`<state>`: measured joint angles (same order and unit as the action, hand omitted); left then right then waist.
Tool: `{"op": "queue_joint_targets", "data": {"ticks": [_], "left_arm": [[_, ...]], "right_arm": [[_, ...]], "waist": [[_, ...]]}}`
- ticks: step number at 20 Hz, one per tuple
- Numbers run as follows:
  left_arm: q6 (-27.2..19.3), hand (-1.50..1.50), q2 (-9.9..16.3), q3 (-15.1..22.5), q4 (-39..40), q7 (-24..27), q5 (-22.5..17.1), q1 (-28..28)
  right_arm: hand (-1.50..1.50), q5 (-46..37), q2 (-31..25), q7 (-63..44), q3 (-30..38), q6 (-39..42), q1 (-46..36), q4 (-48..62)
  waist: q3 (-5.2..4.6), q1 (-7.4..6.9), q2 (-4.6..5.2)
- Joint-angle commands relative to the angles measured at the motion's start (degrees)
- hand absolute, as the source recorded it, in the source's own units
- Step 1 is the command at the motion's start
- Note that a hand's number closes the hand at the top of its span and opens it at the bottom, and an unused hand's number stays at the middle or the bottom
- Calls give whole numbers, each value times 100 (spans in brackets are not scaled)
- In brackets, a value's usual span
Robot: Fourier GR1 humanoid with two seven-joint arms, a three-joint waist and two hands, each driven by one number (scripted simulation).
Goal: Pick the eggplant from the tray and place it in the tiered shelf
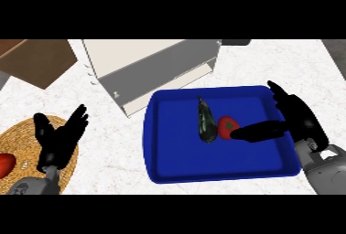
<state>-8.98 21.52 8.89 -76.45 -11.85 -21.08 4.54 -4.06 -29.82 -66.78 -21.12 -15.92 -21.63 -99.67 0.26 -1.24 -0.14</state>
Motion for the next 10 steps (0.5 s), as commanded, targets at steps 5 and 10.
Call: {"op": "queue_joint_targets", "data": {"ticks": [5,10], "left_arm": [[12,0,-112,-4,-13,-236,2,-152],[-7,0,-142,-38,-103,-69,99,-305]], "right_arm": [[-150,-435,757,-1299,-622,89,-551,664],[-150,-505,854,-1363,-485,173,-648,1207]], "waist": [[-34,67,9],[-33,69,7]]}}
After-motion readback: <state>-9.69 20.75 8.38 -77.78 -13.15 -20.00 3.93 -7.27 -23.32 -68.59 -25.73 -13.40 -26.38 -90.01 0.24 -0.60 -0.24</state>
